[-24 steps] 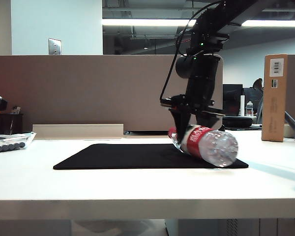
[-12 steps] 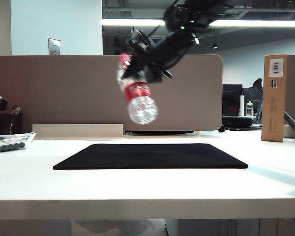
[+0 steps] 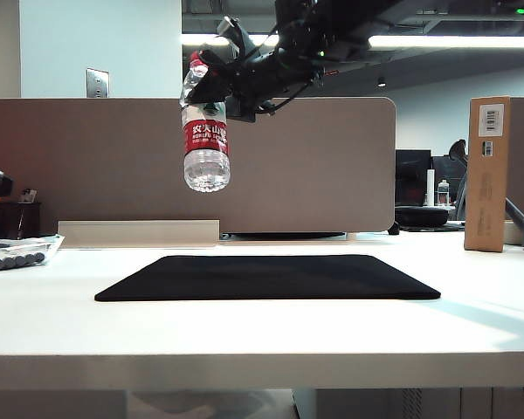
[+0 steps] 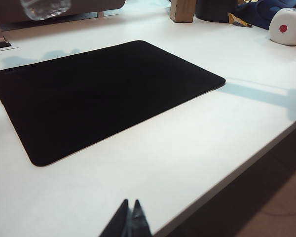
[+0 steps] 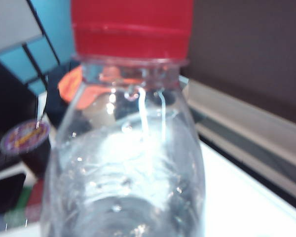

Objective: Stand the plastic bottle up on the black mouse pad.

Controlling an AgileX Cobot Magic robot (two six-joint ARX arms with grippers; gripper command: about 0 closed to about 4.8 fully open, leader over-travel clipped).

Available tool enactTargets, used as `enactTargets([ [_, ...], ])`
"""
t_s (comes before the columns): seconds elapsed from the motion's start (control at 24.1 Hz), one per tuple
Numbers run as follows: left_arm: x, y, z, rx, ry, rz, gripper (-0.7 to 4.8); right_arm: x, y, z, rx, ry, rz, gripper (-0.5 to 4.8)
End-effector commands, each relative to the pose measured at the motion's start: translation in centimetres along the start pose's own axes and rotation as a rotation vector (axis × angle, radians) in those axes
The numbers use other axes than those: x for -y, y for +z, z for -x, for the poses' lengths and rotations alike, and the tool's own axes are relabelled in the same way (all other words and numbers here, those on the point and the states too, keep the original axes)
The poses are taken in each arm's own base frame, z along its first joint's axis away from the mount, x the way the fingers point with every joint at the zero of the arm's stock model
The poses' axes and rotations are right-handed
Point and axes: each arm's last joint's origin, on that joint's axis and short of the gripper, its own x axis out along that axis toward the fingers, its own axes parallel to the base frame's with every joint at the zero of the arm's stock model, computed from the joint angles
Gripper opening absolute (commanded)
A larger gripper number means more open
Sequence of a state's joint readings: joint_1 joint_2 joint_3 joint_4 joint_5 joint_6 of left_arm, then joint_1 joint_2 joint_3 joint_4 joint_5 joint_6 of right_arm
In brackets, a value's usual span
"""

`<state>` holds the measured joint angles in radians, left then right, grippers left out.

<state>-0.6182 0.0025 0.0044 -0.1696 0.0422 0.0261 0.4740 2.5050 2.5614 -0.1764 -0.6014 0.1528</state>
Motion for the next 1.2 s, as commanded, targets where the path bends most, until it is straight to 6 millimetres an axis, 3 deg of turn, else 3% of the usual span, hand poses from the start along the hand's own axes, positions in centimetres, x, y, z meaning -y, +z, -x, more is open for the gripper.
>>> enactTargets([
  [0.04,0.0,0.0,0.0,-0.006,-0.002,0.000,0.01,-0.7,3.3,1.1,0.192,0.035,0.042,-0.05],
  [0.17,0.0,0.0,0.0,-0.006,-0.002,0.000,0.01,-0.3,3.0,1.2,0.202,0.028,0.063,-0.05],
  [0.62,0.0,0.0,0.0,-0.006,-0.002,0.000,0.01,1.8,-2.9,-0.3,0.400,-0.107,0.125,-0.05],
  [1.2,0.0,0.0,0.0,-0.006,-0.002,0.000,0.01,2.1,-10.7,-0.3,0.401,-0.114,0.343,-0.05],
])
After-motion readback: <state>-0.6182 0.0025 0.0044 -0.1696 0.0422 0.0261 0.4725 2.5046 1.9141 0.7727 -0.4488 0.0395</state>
